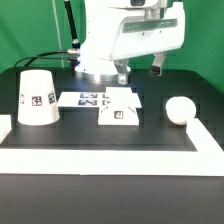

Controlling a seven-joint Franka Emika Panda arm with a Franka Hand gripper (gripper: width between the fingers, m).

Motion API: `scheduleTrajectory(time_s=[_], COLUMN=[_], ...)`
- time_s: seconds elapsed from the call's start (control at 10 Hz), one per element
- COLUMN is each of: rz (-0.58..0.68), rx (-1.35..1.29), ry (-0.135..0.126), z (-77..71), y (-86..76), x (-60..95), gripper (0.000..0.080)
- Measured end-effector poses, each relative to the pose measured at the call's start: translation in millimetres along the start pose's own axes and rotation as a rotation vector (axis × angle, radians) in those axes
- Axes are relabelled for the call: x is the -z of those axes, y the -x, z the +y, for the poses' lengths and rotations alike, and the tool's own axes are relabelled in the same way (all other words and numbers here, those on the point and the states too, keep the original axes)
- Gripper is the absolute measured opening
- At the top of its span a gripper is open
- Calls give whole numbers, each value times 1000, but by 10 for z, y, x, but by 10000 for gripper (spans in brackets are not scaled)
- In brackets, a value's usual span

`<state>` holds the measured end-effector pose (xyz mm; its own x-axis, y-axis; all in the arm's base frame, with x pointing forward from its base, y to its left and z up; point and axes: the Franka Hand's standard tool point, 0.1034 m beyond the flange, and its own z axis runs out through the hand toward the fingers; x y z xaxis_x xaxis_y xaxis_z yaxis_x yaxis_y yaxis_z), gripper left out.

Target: Assemble lamp

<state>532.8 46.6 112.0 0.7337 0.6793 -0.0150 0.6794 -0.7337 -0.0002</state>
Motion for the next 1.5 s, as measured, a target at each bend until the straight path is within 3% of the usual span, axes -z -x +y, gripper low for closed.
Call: scheduleTrajectory(time_s=[0.4,0.6,1.0,1.5], rz=[4,-20,-55,-57], rx=[-295,-531,-614,-604], ry=[-3,-9,-21,-22], z=[-17,-93,-156,-171], y=[4,258,579,561], x=[-13,-98,-234,-245], gripper=[700,700,700,700])
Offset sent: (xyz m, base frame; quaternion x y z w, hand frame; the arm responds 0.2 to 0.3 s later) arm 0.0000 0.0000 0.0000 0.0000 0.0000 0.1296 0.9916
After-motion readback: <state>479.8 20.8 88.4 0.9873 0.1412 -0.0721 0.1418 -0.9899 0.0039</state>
